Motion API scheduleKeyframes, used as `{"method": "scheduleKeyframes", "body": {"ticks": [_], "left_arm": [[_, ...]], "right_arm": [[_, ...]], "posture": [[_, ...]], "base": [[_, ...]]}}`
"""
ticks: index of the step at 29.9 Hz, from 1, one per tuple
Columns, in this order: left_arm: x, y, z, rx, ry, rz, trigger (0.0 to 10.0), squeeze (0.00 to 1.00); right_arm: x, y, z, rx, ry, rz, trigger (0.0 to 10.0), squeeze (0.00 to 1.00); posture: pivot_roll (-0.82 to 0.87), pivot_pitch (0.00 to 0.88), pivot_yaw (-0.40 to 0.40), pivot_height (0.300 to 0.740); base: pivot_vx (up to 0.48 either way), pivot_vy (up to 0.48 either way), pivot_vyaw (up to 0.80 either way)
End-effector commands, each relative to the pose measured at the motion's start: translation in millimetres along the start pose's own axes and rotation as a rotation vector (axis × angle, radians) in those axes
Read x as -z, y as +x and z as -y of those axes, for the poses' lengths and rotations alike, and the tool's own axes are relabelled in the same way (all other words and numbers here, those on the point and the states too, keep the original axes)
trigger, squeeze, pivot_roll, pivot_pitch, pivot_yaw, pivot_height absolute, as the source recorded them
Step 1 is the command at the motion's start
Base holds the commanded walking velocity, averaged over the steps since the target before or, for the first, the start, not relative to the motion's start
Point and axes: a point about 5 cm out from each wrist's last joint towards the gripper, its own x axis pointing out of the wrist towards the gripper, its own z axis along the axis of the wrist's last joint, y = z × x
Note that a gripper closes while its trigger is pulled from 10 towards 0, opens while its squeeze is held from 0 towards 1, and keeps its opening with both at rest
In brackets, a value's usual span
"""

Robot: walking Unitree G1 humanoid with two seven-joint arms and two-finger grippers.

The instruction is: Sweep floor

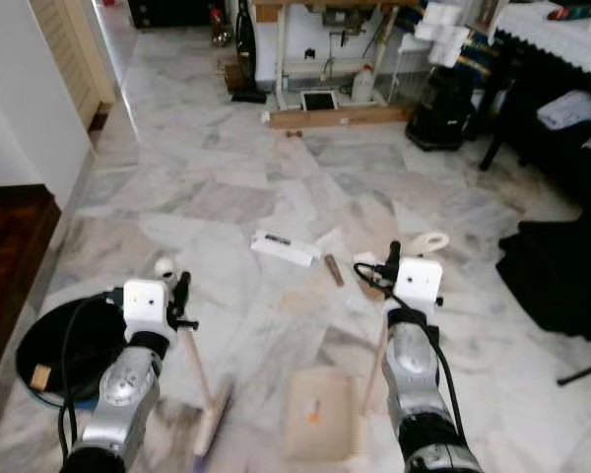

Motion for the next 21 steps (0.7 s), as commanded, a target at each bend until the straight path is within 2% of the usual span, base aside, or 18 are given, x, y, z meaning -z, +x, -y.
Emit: {"method": "scheduleKeyframes", "body": {"ticks": [1, 3, 7, 21], "left_arm": [[-9.1, 3.3, -6.0, -0.006, 0.030, 0.048, 10.0, 0.00], [-8.9, 3.1, -6.1, -0.006, 0.030, 0.047, 10.0, 0.00], [-8.7, 3.1, -5.8, -0.006, 0.031, 0.046, 10.0, 0.00], [-8.3, 3.2, -6.4, -0.003, 0.035, 0.047, 10.0, 0.00]], "right_arm": [[-12.0, 5.7, -8.2, -0.012, 0.028, 0.052, 10.0, 0.00], [-11.6, 5.7, -8.3, -0.013, 0.029, 0.047, 10.0, 0.00], [-11.6, 6.0, -8.0, -0.017, 0.032, 0.045, 10.0, 0.00], [-14.2, 6.3, -12.8, -0.043, 0.032, 0.065, 10.0, 0.00]], "posture": [[0.04, 0.000, -0.015, 0.740], [0.04, 0.000, -0.015, 0.740], [0.04, 0.000, -0.015, 0.740], [0.04, 0.000, -0.014, 0.740]], "base": [[0.307, 0.000, 0.00], [0.311, 0.000, 0.00], [0.309, 0.000, -0.65], [0.309, 0.000, 0.00]]}}
